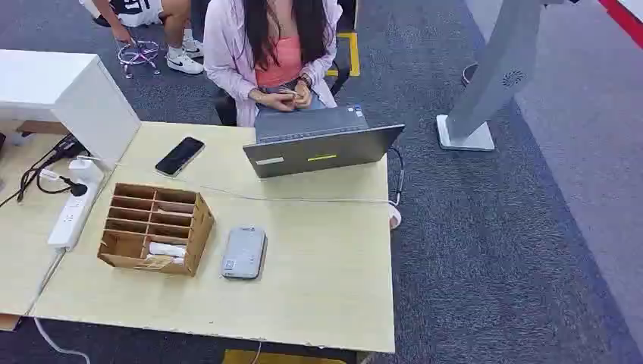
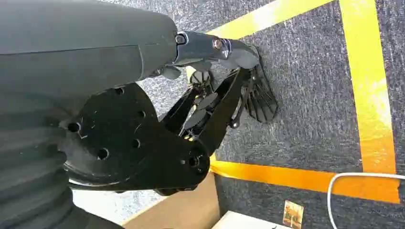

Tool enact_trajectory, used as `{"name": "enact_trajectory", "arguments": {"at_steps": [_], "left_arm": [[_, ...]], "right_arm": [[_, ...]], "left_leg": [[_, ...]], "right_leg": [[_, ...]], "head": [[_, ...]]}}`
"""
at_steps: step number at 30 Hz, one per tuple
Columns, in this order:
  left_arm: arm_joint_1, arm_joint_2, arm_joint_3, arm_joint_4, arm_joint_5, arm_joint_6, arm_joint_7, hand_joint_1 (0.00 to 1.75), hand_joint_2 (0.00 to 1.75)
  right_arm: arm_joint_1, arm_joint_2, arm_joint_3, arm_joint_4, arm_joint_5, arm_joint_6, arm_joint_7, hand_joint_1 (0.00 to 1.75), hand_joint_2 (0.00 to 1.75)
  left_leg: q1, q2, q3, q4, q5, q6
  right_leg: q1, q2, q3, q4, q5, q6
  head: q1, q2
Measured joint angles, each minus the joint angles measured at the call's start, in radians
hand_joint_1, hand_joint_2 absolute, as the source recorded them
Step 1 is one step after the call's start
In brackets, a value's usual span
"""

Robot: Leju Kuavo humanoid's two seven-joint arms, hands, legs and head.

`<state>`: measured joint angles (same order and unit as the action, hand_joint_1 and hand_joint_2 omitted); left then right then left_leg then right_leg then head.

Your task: Pass the card to the sensor for recognition and then transmit it.

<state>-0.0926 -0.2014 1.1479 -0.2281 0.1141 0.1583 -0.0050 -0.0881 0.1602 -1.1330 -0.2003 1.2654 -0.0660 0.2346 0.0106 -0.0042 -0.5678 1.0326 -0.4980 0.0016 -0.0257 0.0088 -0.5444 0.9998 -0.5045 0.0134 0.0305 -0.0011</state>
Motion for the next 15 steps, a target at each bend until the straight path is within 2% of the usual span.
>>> {"name": "enact_trajectory", "arguments": {"at_steps": [6,8,13,15], "left_arm": [[0.0,0.002,0.0,0.0,0.003,-0.003,-0.002,0.0,1.75],[0.0,0.003,0.0,0.0,0.009,0.01,-0.024,0.0,1.75],[-0.001,0.008,0.0,0.0,0.027,0.184,-0.131,0.0,1.75],[-0.001,0.013,0.0,0.0,0.035,0.208,-0.148,0.0,1.75]], "right_arm": [[0.0,0.0,0.0,0.0,-0.005,0.0,-0.002,0.0,1.75],[0.0,0.001,0.0,0.0,-0.009,0.003,-0.007,0.0,1.75],[0.0,0.005,-0.001,0.0,-0.014,-0.008,-0.01,0.0,1.75],[0.0,0.006,-0.001,0.0,-0.014,-0.008,-0.011,0.0,1.75]], "left_leg": [[0.0,0.0,0.0,0.0,0.0,0.0],[0.0,0.0,0.0,0.0,0.0,0.0],[0.0,0.0,0.0,0.0,0.0,0.0],[0.0,0.0,0.0,0.0,0.0,0.0]], "right_leg": [[0.0,0.0,0.0,0.0,0.0,0.0],[0.0,0.0,0.0,0.0,0.0,0.0],[0.0,0.0,0.0,0.0,0.0,0.0],[0.0,0.0,0.0,0.0,0.0,0.0]], "head": [[0.0,0.0],[0.0,0.0],[0.0,0.0],[0.0,0.0]]}}
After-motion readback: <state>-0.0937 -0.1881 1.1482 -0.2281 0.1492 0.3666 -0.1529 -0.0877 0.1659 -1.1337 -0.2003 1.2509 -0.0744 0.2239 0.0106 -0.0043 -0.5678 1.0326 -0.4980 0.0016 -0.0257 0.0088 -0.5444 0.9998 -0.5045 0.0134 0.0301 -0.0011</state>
